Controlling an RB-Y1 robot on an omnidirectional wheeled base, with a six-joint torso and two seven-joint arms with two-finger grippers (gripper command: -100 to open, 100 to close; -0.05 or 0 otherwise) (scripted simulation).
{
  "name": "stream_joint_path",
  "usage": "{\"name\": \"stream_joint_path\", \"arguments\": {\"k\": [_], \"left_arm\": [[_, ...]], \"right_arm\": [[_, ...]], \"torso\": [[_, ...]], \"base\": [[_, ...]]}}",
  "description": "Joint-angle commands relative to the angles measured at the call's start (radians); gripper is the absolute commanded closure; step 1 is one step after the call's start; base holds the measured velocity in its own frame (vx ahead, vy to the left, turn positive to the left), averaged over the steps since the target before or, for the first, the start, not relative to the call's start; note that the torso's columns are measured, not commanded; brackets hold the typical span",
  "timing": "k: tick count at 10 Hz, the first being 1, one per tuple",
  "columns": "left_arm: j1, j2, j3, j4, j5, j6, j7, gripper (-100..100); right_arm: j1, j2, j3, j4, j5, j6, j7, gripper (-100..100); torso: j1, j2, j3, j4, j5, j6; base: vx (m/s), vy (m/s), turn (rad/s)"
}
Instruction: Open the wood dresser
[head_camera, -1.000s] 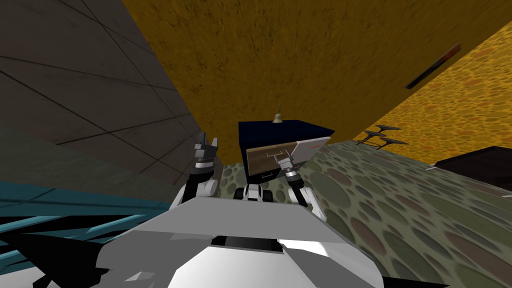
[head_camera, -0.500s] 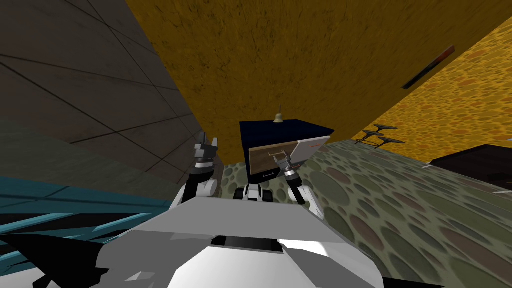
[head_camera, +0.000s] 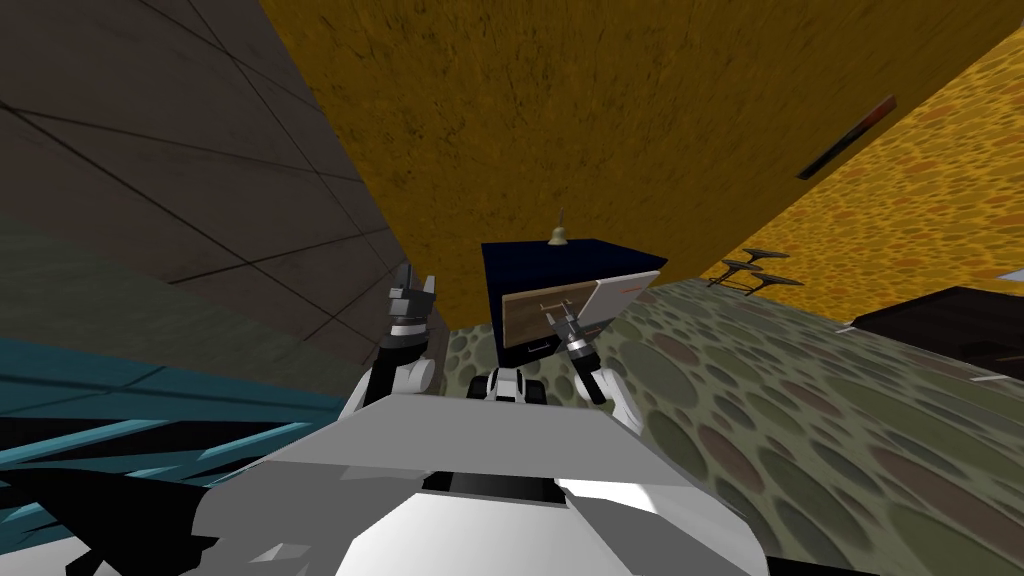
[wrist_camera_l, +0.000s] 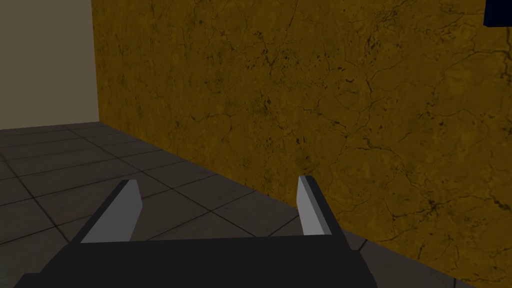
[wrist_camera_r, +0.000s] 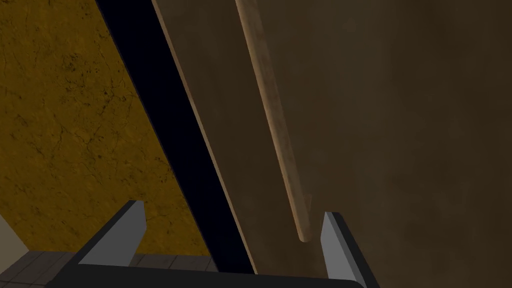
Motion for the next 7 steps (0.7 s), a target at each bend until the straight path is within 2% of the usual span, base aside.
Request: {"name": "stream_joint_path", "arguments": {"k": [1, 5, 6, 7], "left_arm": [[0.000, 0.000, 0.000, 0.000, 0.000, 0.000, 0.000, 0], [0.000, 0.000, 0.000, 0.000, 0.000, 0.000, 0.000, 0], [0.000, 0.000, 0.000, 0.000, 0.000, 0.000, 0.000, 0], [0.000, 0.000, 0.000, 0.000, 0.000, 0.000, 0.000, 0]], "right_arm": [[-0.021, 0.011, -0.003, 0.031, 0.044, 0.009, 0.077, -100], [-0.044, 0.055, -0.007, 0.071, 0.095, 0.017, 0.170, -100], [-0.051, 0.085, -0.008, 0.082, 0.108, 0.019, 0.193, -100], [-0.045, 0.069, -0.010, 0.077, 0.098, 0.014, 0.178, -100]], "torso": [[0.001, 0.000, 0.000, 0.000, 0.000, 0.000], [-0.001, 0.000, 0.000, 0.000, 0.000, 0.000], [-0.001, 0.000, 0.000, 0.000, 0.000, 0.000], [0.000, 0.000, 0.000, 0.000, 0.000, 0.000]], "base": [[-0.027, 0.056, -0.020], [-0.027, 0.044, -0.014], [-0.025, 0.035, -0.012], [-0.012, 0.018, -0.003]]}}
